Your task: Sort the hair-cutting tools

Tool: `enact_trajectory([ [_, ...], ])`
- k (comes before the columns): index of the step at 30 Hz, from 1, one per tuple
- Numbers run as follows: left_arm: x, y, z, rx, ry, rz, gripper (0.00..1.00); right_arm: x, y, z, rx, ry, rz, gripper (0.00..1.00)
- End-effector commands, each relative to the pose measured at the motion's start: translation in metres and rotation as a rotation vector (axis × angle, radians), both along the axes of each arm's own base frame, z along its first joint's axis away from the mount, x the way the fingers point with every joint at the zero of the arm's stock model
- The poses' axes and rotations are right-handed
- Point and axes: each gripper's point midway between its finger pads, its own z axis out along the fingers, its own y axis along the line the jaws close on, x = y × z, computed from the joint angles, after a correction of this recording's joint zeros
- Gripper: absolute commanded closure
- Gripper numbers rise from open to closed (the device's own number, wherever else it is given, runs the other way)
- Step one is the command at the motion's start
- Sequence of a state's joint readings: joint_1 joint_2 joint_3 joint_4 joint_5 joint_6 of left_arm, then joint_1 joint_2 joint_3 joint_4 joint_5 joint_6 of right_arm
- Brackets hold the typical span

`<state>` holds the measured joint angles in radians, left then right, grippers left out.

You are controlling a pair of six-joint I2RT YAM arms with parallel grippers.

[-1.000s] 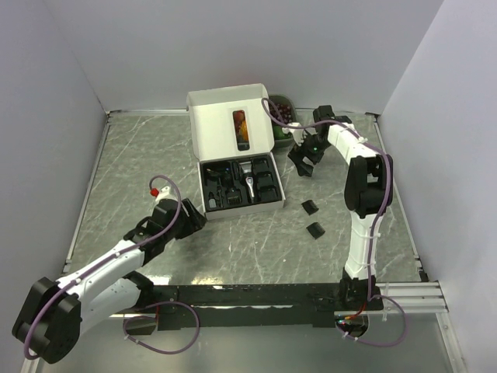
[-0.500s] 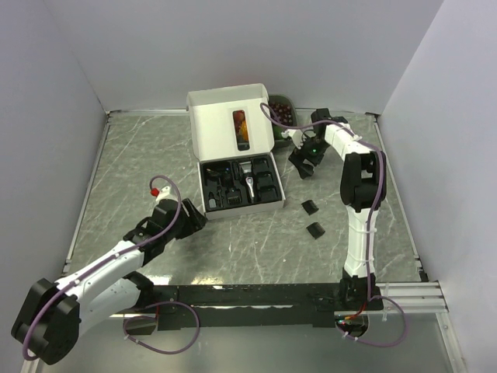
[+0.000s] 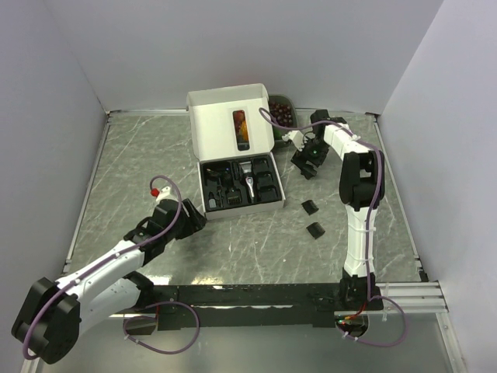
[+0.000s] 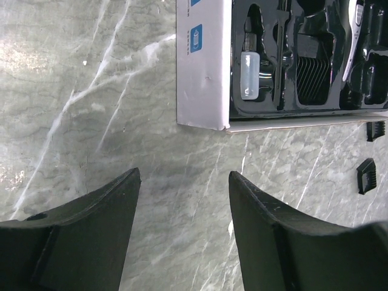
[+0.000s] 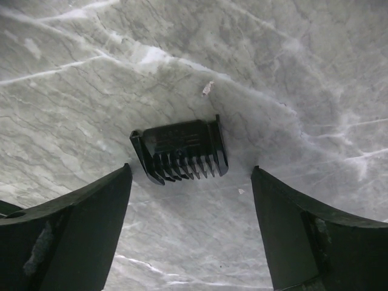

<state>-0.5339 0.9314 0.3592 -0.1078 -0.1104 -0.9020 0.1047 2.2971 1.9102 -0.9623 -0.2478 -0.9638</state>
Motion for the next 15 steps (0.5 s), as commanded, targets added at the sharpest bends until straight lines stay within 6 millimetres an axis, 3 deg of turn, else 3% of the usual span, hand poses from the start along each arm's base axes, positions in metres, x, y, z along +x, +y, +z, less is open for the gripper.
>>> enact_trajectory([
  [1,0.003,0.001,0.011,0.000,-0.047,0.006,0.34,-0.006,-0.004,-0.010,-0.030,0.036,0.022,0.18],
  [7,0.000,0.004,0.023,-0.018,-0.068,0.016,0.34,-0.005,0.000,-0.007,-0.033,0.013,0.039,0.16],
  [15,-0.001,0.005,0.020,-0.014,-0.060,0.017,0.34,0.001,0.009,0.002,-0.015,-0.015,0.072,0.14],
])
